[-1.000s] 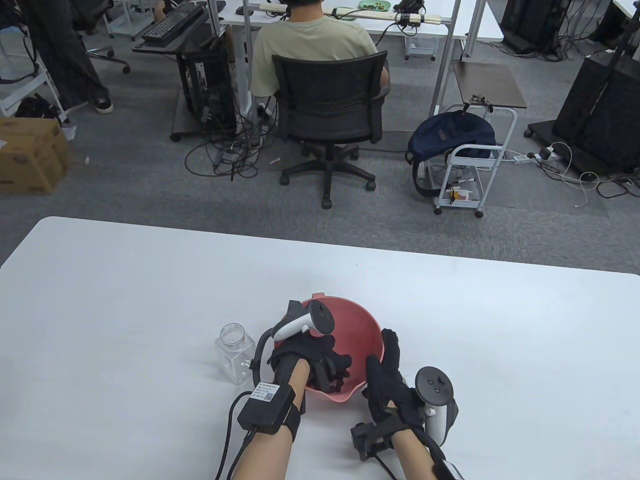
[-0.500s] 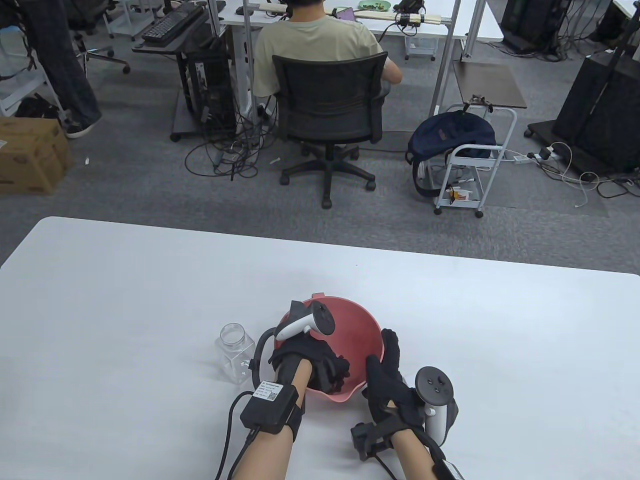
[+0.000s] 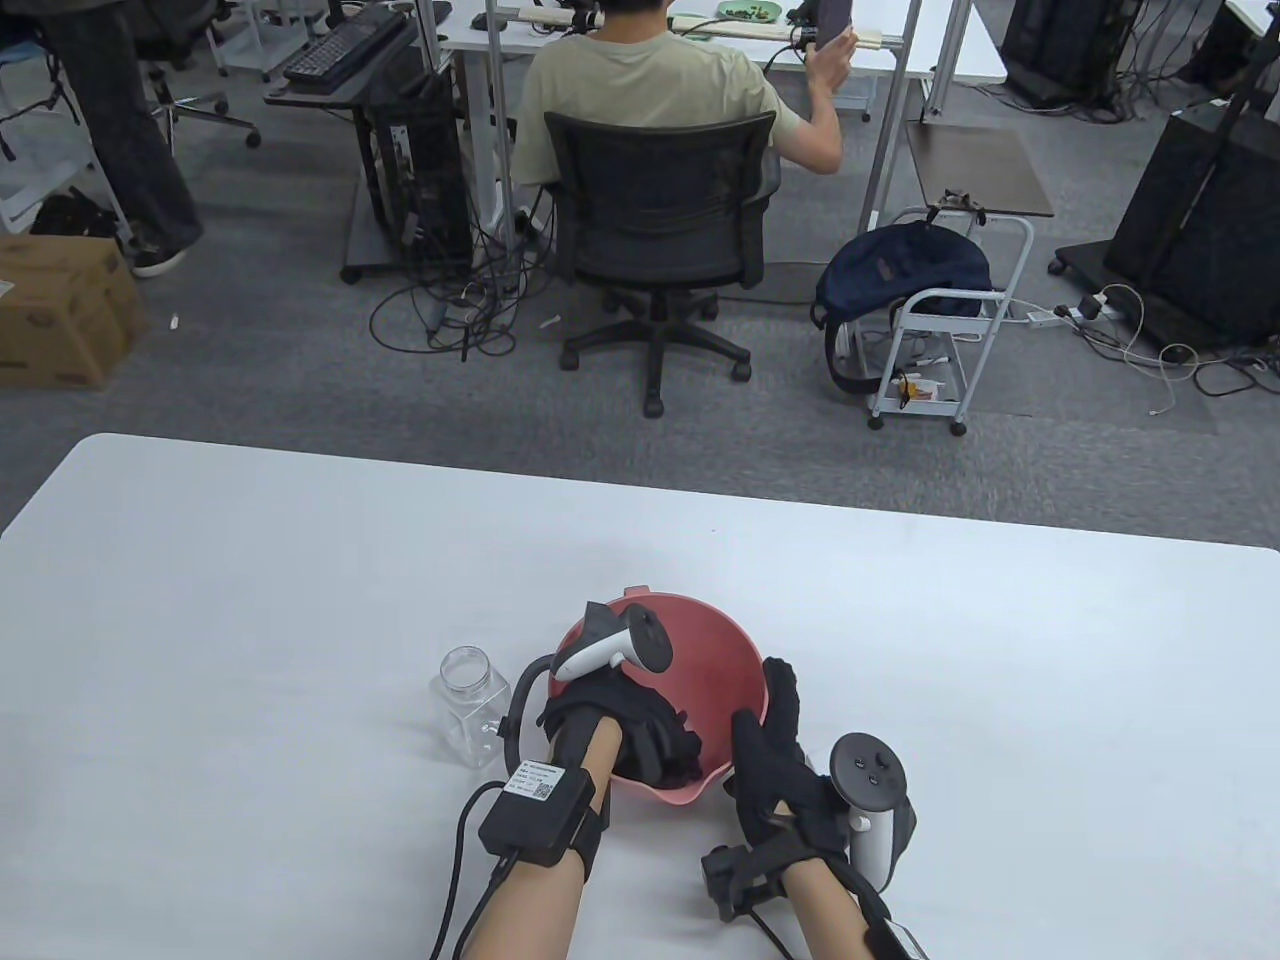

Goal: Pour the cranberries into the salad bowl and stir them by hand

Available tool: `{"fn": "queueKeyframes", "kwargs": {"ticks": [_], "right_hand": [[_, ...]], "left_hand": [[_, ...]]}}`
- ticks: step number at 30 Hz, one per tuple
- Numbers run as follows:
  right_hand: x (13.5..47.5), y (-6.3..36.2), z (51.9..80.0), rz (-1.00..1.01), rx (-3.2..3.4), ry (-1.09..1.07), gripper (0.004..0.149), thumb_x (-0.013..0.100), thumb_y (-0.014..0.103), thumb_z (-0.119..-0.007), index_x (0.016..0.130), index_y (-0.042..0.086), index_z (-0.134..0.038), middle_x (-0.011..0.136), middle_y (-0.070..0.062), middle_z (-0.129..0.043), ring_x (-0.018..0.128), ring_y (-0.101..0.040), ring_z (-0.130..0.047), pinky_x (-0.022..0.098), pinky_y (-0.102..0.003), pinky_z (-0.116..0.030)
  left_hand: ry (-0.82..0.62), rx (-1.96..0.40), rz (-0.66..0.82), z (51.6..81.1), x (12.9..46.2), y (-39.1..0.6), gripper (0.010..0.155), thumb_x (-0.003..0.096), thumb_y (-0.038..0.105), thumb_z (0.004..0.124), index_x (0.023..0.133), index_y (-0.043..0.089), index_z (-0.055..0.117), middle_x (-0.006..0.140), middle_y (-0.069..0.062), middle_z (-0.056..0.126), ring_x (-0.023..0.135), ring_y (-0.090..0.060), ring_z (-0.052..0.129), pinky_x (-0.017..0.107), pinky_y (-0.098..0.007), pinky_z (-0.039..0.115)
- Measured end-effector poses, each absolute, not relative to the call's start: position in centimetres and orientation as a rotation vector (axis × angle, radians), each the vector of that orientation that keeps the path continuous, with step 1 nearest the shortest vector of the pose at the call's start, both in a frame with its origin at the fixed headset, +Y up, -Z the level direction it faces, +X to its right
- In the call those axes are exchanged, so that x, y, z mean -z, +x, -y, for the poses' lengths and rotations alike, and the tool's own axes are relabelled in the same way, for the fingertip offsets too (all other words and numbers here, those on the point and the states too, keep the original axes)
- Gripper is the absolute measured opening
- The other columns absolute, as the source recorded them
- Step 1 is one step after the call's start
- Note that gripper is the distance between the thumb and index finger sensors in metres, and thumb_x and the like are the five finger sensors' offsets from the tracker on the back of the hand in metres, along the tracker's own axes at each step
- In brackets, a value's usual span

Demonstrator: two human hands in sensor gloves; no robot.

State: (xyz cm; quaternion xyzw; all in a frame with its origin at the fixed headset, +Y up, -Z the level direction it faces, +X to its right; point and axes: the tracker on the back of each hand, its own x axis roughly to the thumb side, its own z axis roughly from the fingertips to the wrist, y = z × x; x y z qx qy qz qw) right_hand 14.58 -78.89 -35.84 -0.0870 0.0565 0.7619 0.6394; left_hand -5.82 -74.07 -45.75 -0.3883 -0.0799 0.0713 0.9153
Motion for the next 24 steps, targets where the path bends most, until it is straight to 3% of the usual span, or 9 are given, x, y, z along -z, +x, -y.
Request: {"fn": "queueKeyframes", "kwargs": {"ticks": [6,9,12,15,19,24], "right_hand": [[35.86,14.55,78.92,-0.126,-1.744,-0.195,0.071,0.048,0.077,-0.059,0.102,0.056,-0.018,0.115,-0.017,-0.048,0.093,-0.046,-0.069,0.06,-0.054,-0.073],[35.86,14.54,78.93,-0.126,-1.744,-0.194,0.071,0.048,0.077,-0.059,0.102,0.056,-0.018,0.115,-0.017,-0.048,0.093,-0.046,-0.069,0.06,-0.054,-0.073],[35.86,14.51,78.94,-0.126,-1.743,-0.194,0.071,0.048,0.077,-0.059,0.102,0.056,-0.018,0.115,-0.017,-0.047,0.093,-0.047,-0.069,0.06,-0.054,-0.073],[35.85,14.5,78.94,-0.125,-1.743,-0.195,0.071,0.048,0.077,-0.059,0.102,0.056,-0.018,0.115,-0.017,-0.048,0.093,-0.047,-0.069,0.06,-0.054,-0.073],[35.86,14.49,78.93,-0.125,-1.743,-0.194,0.071,0.048,0.077,-0.059,0.102,0.056,-0.018,0.115,-0.017,-0.047,0.093,-0.047,-0.069,0.06,-0.054,-0.073],[35.86,14.5,78.94,-0.127,-1.739,-0.196,0.071,0.048,0.077,-0.059,0.102,0.056,-0.018,0.115,-0.017,-0.048,0.093,-0.046,-0.069,0.06,-0.054,-0.073]], "left_hand": [[-0.793,-0.153,0.178,74.17,45.79,-5.8,0.049,0.0493,0.084,0.079,0.092,0.062,0.088,0.076,0.037,0.11,0.056,0.013,0.109,0.044,-0.01,0.096],[-0.79,-0.174,0.212,74.11,45.72,-5.69,0.049,0.0463,0.085,0.08,0.092,0.069,0.085,0.081,0.045,0.109,0.077,0.012,0.107,0.058,-0.015,0.095],[-0.782,-0.19,0.232,74.0,45.7,-5.69,0.05,0.044,0.083,0.081,0.093,0.072,0.083,0.083,0.048,0.109,0.082,0.014,0.105,0.066,-0.021,0.092],[-0.775,-0.198,0.253,73.96,45.67,-5.61,0.052,0.0427,0.083,0.082,0.094,0.076,0.079,0.089,0.052,0.106,0.093,0.013,0.1,0.076,-0.03,0.085],[-0.768,-0.202,0.258,73.95,45.65,-5.59,0.057,0.0408,0.084,0.082,0.097,0.079,0.073,0.099,0.054,0.099,0.099,0.015,0.095,0.081,-0.033,0.079],[-0.763,-0.216,0.259,73.96,45.66,-5.6,0.065,0.0417,0.087,0.081,0.103,0.076,0.063,0.116,0.045,0.08,0.113,0.01,0.076,0.085,-0.036,0.071]]}}
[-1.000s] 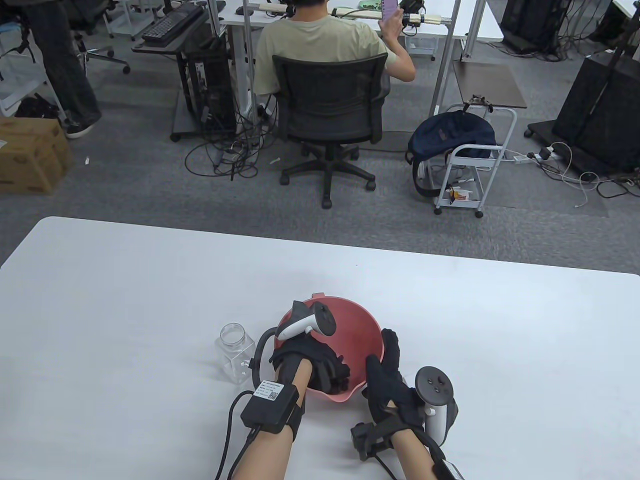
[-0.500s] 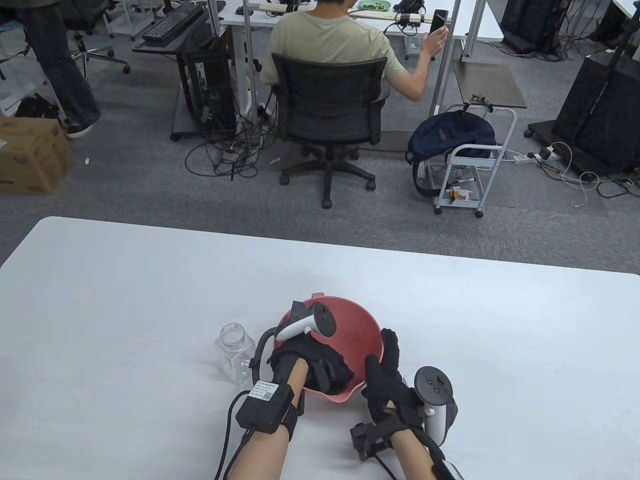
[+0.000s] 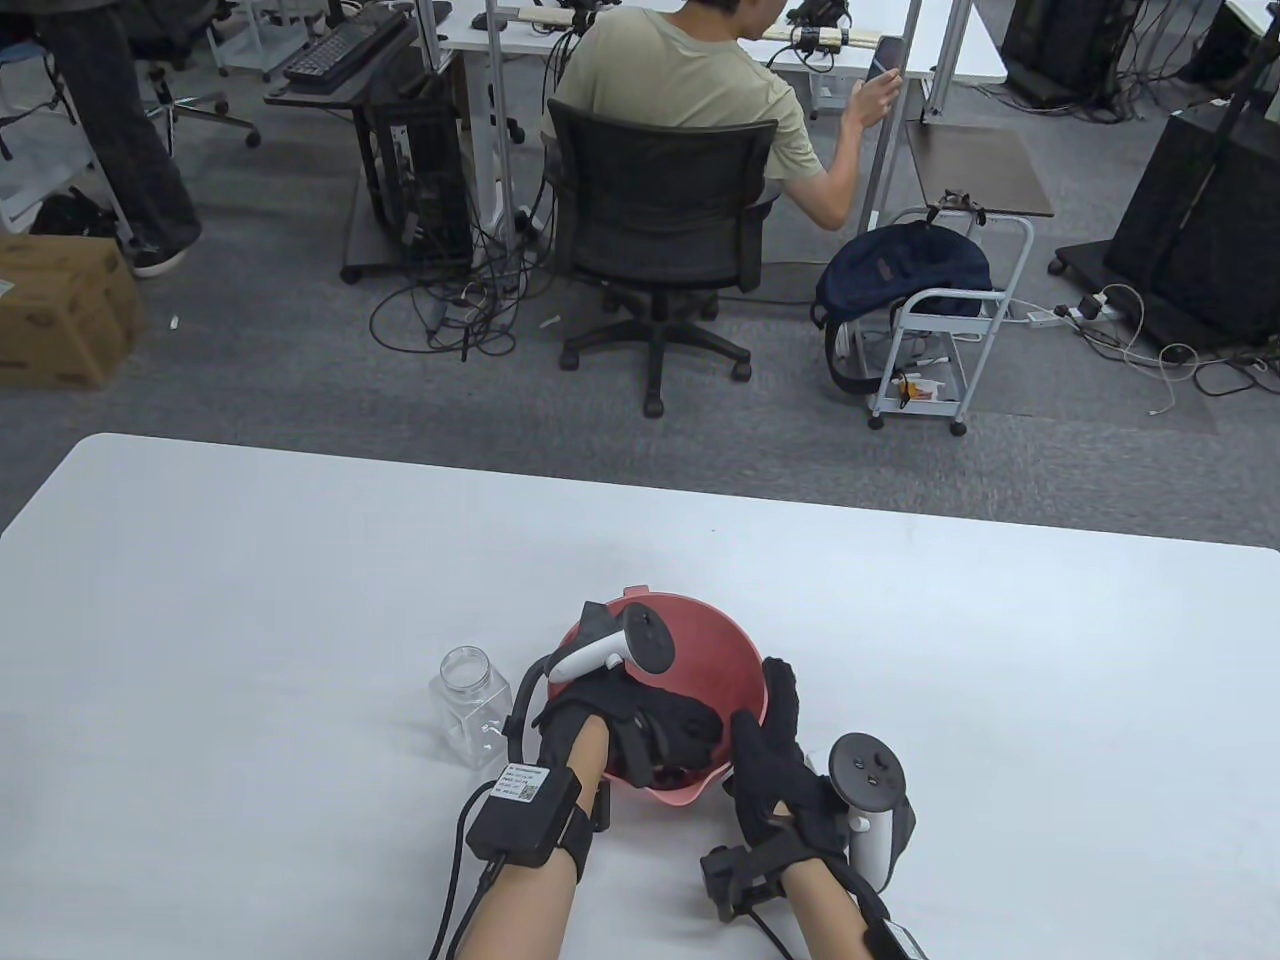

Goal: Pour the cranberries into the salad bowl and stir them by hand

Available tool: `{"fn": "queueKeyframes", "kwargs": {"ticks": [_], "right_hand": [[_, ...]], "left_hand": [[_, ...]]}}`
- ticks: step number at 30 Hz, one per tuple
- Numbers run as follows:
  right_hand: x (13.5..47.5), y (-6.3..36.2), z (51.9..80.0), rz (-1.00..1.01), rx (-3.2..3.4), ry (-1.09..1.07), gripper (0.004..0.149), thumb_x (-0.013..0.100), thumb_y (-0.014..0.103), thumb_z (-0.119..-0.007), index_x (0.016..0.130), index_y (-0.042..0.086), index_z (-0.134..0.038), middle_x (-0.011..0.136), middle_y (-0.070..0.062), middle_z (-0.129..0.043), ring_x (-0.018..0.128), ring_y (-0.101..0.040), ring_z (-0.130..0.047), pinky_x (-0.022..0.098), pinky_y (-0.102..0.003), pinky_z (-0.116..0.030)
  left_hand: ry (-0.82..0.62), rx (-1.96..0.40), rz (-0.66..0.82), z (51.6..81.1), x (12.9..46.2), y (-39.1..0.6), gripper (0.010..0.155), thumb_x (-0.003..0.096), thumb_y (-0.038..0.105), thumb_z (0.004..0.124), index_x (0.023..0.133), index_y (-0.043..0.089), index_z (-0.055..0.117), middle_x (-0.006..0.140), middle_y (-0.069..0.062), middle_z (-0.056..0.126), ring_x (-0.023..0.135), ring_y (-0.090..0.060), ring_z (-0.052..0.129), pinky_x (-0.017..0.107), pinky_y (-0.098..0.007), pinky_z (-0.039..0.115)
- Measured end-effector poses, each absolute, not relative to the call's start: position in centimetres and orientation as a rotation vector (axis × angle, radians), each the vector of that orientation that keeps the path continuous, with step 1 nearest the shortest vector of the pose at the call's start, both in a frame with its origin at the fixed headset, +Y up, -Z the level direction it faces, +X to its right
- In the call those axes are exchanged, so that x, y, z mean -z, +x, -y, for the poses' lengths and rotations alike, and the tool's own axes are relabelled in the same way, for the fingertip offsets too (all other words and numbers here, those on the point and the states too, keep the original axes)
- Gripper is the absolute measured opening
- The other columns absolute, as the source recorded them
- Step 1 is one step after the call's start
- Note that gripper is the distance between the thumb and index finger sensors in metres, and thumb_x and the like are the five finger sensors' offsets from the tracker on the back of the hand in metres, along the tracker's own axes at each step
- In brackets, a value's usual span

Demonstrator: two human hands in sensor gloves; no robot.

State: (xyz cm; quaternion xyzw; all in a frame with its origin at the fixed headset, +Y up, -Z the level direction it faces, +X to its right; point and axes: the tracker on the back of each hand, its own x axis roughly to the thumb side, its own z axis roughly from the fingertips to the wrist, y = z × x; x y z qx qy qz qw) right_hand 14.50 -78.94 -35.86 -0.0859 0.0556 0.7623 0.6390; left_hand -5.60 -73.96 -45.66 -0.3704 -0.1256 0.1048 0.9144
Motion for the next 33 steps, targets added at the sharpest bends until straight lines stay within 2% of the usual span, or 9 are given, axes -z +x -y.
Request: {"fn": "queueKeyframes", "kwargs": {"ticks": [4,10,13,15,17,26,33], "right_hand": [[35.86,14.47,78.93,-0.124,-1.744,-0.193,0.071,0.048,0.077,-0.059,0.102,0.057,-0.018,0.115,-0.017,-0.048,0.093,-0.046,-0.069,0.06,-0.054,-0.073],[35.85,14.49,78.95,-0.126,-1.741,-0.195,0.071,0.048,0.077,-0.059,0.102,0.056,-0.018,0.115,-0.017,-0.048,0.093,-0.046,-0.069,0.06,-0.054,-0.073],[35.84,14.5,78.96,-0.126,-1.739,-0.196,0.071,0.048,0.076,-0.059,0.102,0.056,-0.018,0.115,-0.017,-0.048,0.092,-0.046,-0.069,0.06,-0.054,-0.073],[35.83,14.51,78.96,-0.126,-1.738,-0.196,0.071,0.048,0.076,-0.059,0.102,0.056,-0.019,0.115,-0.017,-0.048,0.092,-0.046,-0.069,0.06,-0.054,-0.073],[35.82,14.5,78.94,-0.124,-1.741,-0.197,0.071,0.048,0.076,-0.059,0.102,0.056,-0.019,0.115,-0.017,-0.049,0.092,-0.046,-0.069,0.06,-0.054,-0.073],[35.83,14.56,78.94,-0.128,-1.735,-0.2,0.071,0.048,0.077,-0.059,0.103,0.056,-0.019,0.115,-0.017,-0.049,0.092,-0.046,-0.07,0.06,-0.054,-0.073],[35.86,14.6,78.94,-0.128,-1.735,-0.2,0.071,0.048,0.077,-0.059,0.103,0.056,-0.019,0.115,-0.017,-0.049,0.092,-0.046,-0.07,0.06,-0.054,-0.073]], "left_hand": [[-0.761,-0.213,0.251,73.97,45.57,-5.68,0.07,0.0441,0.087,0.08,0.107,0.074,0.053,0.126,0.037,0.061,0.118,0.003,0.064,0.086,-0.039,0.067],[-0.761,-0.204,0.232,73.99,45.48,-5.72,0.069,0.0506,0.087,0.072,0.112,0.07,0.045,0.128,0.036,0.053,0.119,-0.003,0.061,0.085,-0.041,0.066],[-0.76,-0.198,0.22,74.0,45.46,-5.74,0.073,0.0553,0.086,0.065,0.117,0.058,0.038,0.128,0.032,0.049,0.116,-0.008,0.062,0.084,-0.04,0.067],[-0.77,-0.19,0.197,74.12,45.5,-5.82,0.078,0.0578,0.084,0.063,0.12,0.048,0.033,0.13,0.02,0.047,0.111,-0.017,0.07,0.082,-0.037,0.069],[-0.773,-0.18,0.19,74.14,45.45,-5.81,0.08,0.059,0.084,0.062,0.121,0.041,0.035,0.129,0.011,0.052,0.106,-0.016,0.077,0.08,-0.033,0.072],[-0.77,-0.164,0.154,73.97,45.4,-5.83,0.081,0.0619,0.081,0.062,0.122,0.03,0.042,0.123,-0.001,0.062,0.091,-0.012,0.092,0.07,-0.026,0.082],[-0.765,-0.14,0.128,73.91,45.38,-5.9,0.078,0.062,0.082,0.063,0.117,0.027,0.056,0.107,0.002,0.085,0.073,0.002,0.104,0.051,-0.011,0.091]]}}
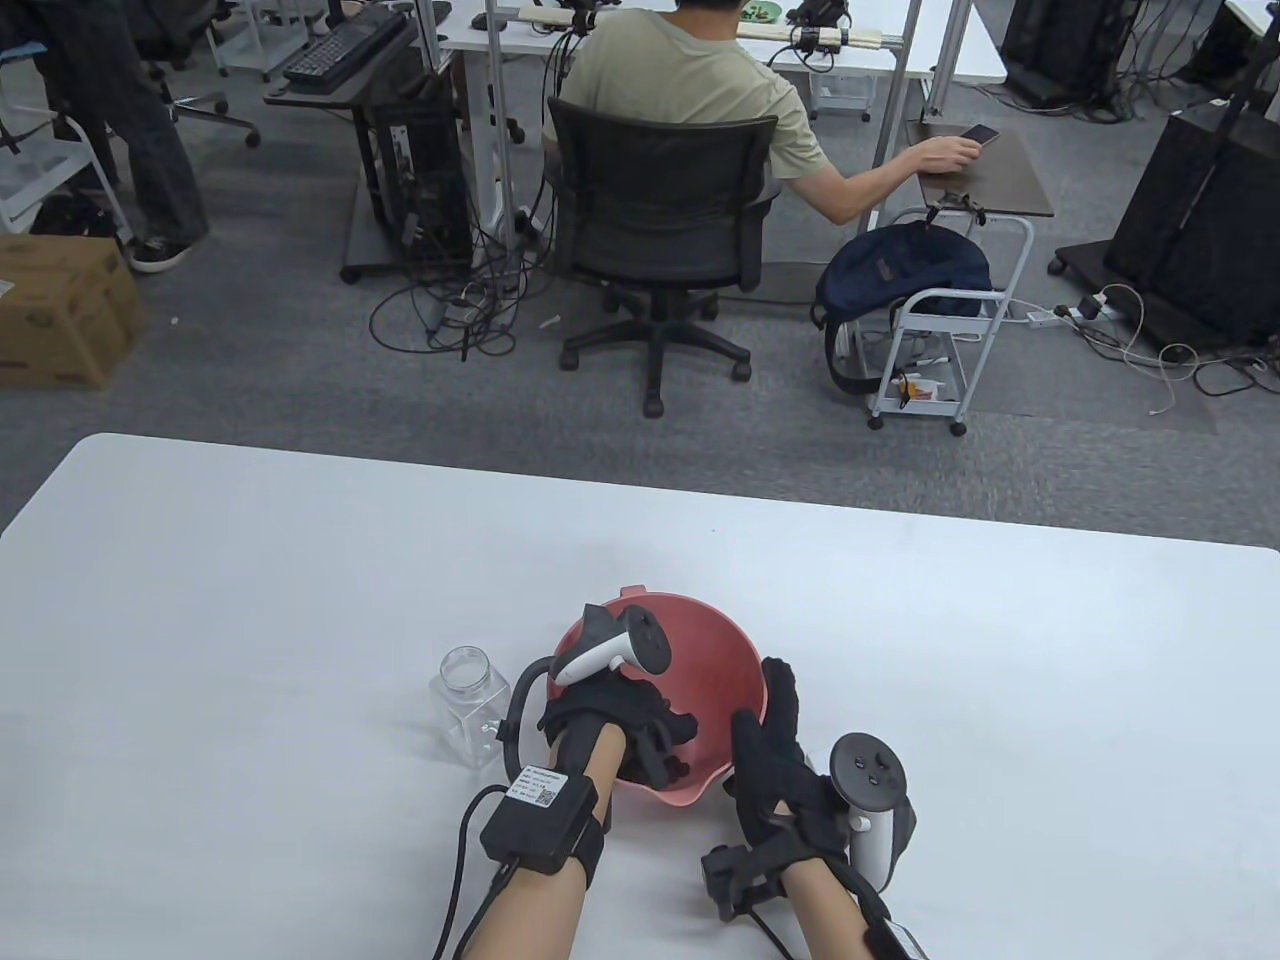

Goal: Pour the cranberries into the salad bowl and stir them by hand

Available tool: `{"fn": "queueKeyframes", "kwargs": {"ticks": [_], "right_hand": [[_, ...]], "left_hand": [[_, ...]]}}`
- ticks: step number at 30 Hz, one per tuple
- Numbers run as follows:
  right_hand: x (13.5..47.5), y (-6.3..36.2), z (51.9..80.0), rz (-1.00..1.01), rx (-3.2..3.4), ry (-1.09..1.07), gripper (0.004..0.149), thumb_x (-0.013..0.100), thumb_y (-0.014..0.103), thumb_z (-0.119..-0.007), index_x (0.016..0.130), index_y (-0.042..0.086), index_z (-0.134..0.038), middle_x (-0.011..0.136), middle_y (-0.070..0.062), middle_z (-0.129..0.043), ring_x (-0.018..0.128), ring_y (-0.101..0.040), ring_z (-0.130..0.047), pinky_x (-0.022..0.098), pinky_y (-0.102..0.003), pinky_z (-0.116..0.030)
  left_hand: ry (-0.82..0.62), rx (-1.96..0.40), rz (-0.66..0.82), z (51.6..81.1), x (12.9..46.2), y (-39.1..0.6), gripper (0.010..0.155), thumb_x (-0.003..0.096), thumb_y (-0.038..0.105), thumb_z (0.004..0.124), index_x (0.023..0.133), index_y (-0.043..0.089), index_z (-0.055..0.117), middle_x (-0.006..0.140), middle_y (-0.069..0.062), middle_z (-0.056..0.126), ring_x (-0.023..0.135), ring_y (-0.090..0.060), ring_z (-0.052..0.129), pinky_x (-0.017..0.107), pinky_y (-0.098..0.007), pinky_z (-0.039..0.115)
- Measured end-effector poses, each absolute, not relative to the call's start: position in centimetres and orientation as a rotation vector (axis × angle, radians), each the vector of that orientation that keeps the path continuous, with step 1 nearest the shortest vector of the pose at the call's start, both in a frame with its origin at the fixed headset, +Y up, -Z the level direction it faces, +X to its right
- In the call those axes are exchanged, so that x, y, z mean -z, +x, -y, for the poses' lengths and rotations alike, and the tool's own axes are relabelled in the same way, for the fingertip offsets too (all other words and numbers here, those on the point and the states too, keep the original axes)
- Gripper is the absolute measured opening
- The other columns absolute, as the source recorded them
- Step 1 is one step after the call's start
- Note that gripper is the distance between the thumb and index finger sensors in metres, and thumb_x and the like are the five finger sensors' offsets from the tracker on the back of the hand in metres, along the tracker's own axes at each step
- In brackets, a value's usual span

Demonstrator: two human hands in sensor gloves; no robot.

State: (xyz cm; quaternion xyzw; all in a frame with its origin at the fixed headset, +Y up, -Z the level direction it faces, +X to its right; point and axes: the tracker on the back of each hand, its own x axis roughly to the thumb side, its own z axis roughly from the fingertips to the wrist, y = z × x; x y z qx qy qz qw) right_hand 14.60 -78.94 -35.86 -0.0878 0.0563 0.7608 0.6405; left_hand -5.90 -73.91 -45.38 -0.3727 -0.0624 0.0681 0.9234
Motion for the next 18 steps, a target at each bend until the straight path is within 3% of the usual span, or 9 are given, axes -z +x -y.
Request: {"fn": "queueKeyframes", "kwargs": {"ticks": [8,14,18], "right_hand": [[35.87,14.59,78.93,-0.129,-1.736,-0.198,0.071,0.048,0.077,-0.059,0.103,0.056,-0.019,0.115,-0.017,-0.049,0.092,-0.046,-0.07,0.06,-0.054,-0.073],[35.88,14.56,78.93,-0.129,-1.741,-0.195,0.071,0.048,0.077,-0.059,0.103,0.056,-0.019,0.115,-0.017,-0.049,0.092,-0.046,-0.07,0.06,-0.054,-0.073],[35.9,14.52,78.94,-0.128,-1.743,-0.192,0.072,0.048,0.077,-0.059,0.103,0.055,-0.018,0.115,-0.017,-0.049,0.092,-0.046,-0.069,0.06,-0.054,-0.073]], "left_hand": [[-0.774,-0.132,0.139,73.95,45.38,-5.88,0.064,0.0605,0.082,0.065,0.107,0.04,0.072,0.091,0.016,0.1,0.062,0.011,0.106,0.04,-0.008,0.093],[-0.779,-0.123,0.154,73.98,45.38,-5.86,0.054,0.0544,0.084,0.069,0.1,0.057,0.079,0.088,0.031,0.104,0.064,0.014,0.106,0.047,-0.009,0.093],[-0.78,-0.122,0.165,74.03,45.42,-5.87,0.048,0.0533,0.079,0.069,0.098,0.065,0.079,0.088,0.04,0.105,0.081,0.011,0.102,0.059,-0.015,0.091]]}}
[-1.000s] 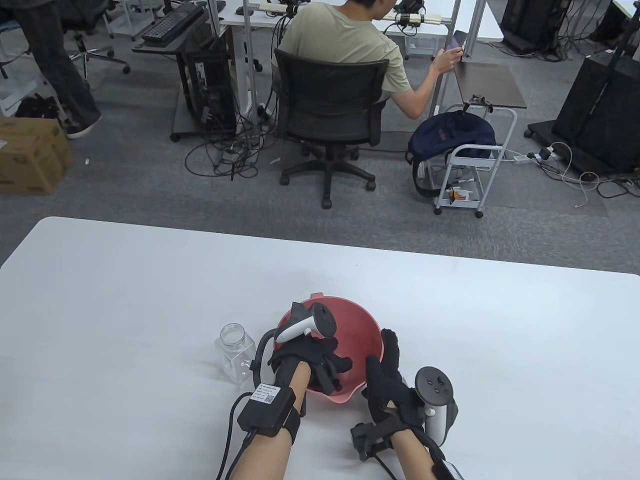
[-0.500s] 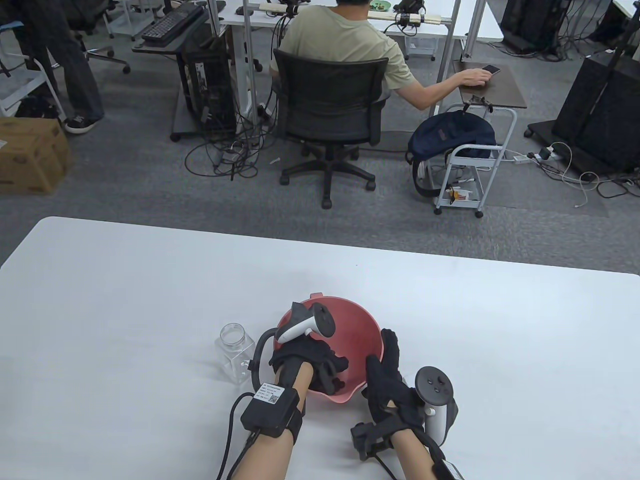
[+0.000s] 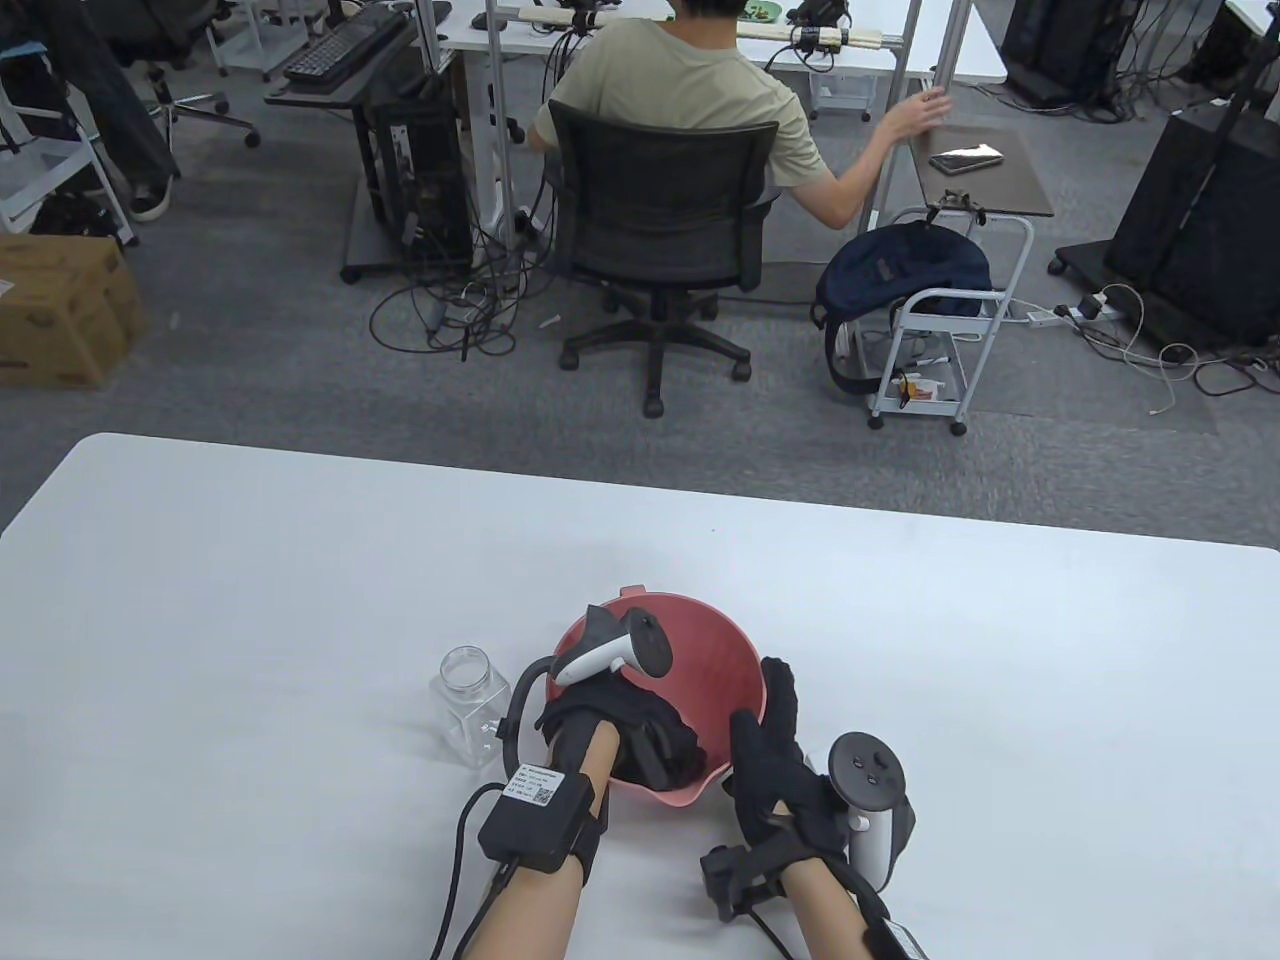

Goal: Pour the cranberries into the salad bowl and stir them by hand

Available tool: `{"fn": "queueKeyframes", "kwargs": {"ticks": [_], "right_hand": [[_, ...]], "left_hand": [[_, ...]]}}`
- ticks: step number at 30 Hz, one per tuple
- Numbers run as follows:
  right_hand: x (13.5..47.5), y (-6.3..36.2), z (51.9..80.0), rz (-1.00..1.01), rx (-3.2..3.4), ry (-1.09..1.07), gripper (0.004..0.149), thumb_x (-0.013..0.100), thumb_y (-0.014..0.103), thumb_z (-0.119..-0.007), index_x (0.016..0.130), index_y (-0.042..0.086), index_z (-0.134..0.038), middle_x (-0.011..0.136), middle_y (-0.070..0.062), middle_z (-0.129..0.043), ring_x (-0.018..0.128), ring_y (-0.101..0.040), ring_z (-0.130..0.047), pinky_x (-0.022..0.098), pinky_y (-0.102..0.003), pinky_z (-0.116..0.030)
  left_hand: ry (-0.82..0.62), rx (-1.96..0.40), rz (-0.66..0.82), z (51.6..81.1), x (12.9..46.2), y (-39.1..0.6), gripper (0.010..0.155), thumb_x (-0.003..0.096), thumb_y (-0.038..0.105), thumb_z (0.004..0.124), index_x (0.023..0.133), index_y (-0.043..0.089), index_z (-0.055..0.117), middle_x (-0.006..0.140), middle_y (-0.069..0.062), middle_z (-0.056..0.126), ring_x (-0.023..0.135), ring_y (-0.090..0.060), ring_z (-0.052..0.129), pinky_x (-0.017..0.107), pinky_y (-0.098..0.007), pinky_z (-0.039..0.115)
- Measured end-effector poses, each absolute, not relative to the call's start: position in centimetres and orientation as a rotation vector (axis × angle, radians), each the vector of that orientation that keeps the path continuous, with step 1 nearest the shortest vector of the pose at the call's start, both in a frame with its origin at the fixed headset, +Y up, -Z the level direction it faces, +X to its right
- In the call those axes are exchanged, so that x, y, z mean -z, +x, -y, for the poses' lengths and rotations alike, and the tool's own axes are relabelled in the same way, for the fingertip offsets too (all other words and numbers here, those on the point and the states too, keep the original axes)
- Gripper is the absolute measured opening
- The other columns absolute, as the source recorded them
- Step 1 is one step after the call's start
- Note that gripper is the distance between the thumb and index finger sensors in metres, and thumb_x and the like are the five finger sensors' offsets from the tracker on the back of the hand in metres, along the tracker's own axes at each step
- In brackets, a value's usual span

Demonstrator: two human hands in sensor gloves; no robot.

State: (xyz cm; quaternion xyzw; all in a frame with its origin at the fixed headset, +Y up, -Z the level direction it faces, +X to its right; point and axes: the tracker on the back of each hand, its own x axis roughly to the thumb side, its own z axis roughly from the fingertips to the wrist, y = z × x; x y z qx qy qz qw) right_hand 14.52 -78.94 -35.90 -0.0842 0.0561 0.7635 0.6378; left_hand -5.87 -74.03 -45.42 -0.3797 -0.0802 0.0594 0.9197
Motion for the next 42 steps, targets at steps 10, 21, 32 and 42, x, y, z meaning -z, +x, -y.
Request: {"fn": "queueKeyframes", "kwargs": {"ticks": [10,21,32,42], "right_hand": [[35.9,14.47,78.96,-0.129,-1.743,-0.193,0.072,0.048,0.077,-0.059,0.103,0.055,-0.018,0.115,-0.018,-0.048,0.092,-0.047,-0.069,0.06,-0.054,-0.073],[35.91,14.43,78.93,-0.127,-1.746,-0.19,0.072,0.048,0.077,-0.059,0.103,0.055,-0.018,0.115,-0.018,-0.048,0.092,-0.047,-0.069,0.06,-0.054,-0.073],[35.89,14.44,78.96,-0.127,-1.742,-0.194,0.072,0.048,0.077,-0.059,0.103,0.055,-0.019,0.115,-0.017,-0.049,0.092,-0.047,-0.069,0.06,-0.054,-0.073],[35.87,14.54,78.97,-0.132,-1.731,-0.202,0.071,0.048,0.076,-0.059,0.103,0.055,-0.02,0.115,-0.018,-0.049,0.092,-0.046,-0.07,0.06,-0.054,-0.073]], "left_hand": [[-0.766,-0.163,0.216,73.86,45.4,-5.82,0.05,0.0476,0.08,0.068,0.097,0.078,0.073,0.094,0.053,0.103,0.093,0.015,0.098,0.075,-0.027,0.085],[-0.755,-0.201,0.233,73.89,45.43,-5.92,0.054,0.0494,0.082,0.065,0.103,0.083,0.054,0.12,0.053,0.068,0.121,0.01,0.061,0.085,-0.035,0.074],[-0.736,-0.234,0.253,73.93,45.53,-5.94,0.073,0.0526,0.088,0.059,0.116,0.06,0.036,0.13,0.028,0.049,0.123,-0.009,0.054,0.083,-0.043,0.072],[-0.761,-0.225,0.206,74.04,45.57,-5.99,0.079,0.0609,0.084,0.056,0.122,0.039,0.034,0.13,0.008,0.049,0.112,-0.019,0.067,0.078,-0.036,0.077]]}}
